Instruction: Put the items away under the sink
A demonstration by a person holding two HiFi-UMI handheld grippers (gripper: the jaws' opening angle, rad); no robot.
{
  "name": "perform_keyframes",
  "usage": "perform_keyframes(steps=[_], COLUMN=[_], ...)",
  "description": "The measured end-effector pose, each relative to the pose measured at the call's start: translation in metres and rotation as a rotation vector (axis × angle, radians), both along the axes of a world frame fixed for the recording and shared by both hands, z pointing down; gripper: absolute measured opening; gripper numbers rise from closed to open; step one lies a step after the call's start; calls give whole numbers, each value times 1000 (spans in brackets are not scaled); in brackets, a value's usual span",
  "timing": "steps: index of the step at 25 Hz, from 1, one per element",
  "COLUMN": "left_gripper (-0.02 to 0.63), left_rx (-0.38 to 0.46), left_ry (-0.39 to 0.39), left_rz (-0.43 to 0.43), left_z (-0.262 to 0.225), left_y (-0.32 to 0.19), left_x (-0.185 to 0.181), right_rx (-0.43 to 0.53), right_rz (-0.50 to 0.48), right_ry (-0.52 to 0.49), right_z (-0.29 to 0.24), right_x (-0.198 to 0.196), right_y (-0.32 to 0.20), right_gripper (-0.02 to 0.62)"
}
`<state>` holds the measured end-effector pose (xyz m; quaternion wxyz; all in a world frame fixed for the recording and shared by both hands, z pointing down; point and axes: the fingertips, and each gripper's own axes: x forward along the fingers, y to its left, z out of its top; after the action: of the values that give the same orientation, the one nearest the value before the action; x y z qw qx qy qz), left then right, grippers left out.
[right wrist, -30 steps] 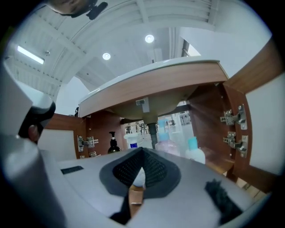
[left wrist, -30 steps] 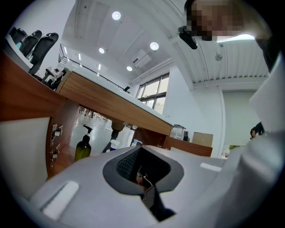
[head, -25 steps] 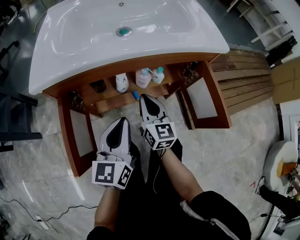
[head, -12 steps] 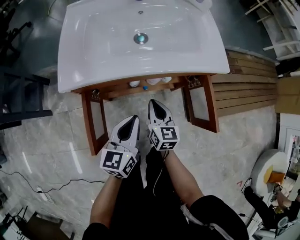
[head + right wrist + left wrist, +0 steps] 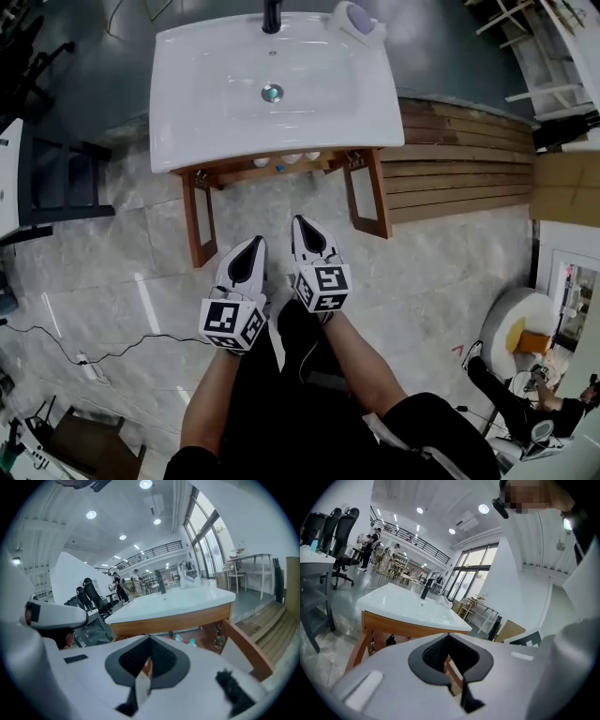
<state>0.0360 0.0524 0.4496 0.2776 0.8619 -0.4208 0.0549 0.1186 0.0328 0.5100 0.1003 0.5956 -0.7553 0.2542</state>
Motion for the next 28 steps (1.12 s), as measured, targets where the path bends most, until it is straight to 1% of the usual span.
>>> perform_keyframes(steps=[2,6,10,14,17,21,23,28], left_gripper=[5,5,5,5,5,5,5,5], left_rx=[-3,2,12,49,71,118,136,146], left_ry=[-9,-16,-42,-63,-56,-50,-52,-50], left_rz=[-4,-3,9,6,-7,4,11,29], left_z=[-25,-77,-118,-152,-174,-198,-203,-208], left_y=[11,31,59,84,99,108,111,117], left_x=[0,1,-2,-9,-16,-16,-14,-7], right_rx=[-1,28,53,118,171,228,236,244], right_rz=[3,13,27,43,52,65,65,53], right_ry=[2,16,18,28,39,48,46,60], right_z=[-30,-92,-145,-192,-223,-250,-255,-260], right_x=[2,9,16,21,24,27,27,22], right_y=[14,38,67,90,102,115,120,128], right_gripper=[15,15,15,15,15,15,15,15])
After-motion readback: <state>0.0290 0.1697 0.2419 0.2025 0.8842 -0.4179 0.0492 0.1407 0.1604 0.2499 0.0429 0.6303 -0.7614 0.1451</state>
